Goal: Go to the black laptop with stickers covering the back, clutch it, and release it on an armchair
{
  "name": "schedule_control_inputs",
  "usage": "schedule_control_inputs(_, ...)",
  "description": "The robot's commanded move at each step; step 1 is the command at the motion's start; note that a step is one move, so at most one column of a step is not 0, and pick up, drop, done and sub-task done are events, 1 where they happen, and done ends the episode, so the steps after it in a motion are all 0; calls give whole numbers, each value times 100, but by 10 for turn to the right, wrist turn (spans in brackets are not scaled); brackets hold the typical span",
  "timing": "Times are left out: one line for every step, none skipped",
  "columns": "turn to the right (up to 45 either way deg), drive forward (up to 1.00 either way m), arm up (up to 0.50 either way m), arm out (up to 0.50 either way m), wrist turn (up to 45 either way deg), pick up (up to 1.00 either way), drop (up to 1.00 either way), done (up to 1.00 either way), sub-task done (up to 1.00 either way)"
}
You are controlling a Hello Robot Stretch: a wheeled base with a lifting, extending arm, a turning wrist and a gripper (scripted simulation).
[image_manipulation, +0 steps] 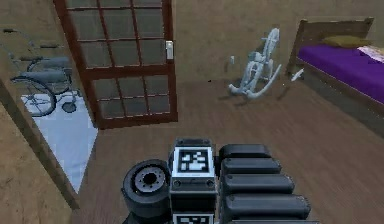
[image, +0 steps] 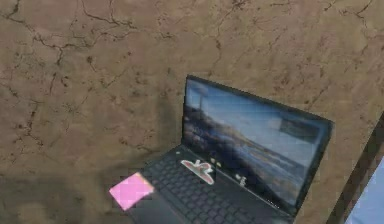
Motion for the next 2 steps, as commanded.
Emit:
schedule_control_inputs(-300, 0, 0, 0, 0, 0, 0, 0, 0)
schedule_control_inputs(0, 25, 0, 0, 0, 0, 0, 0, 0)
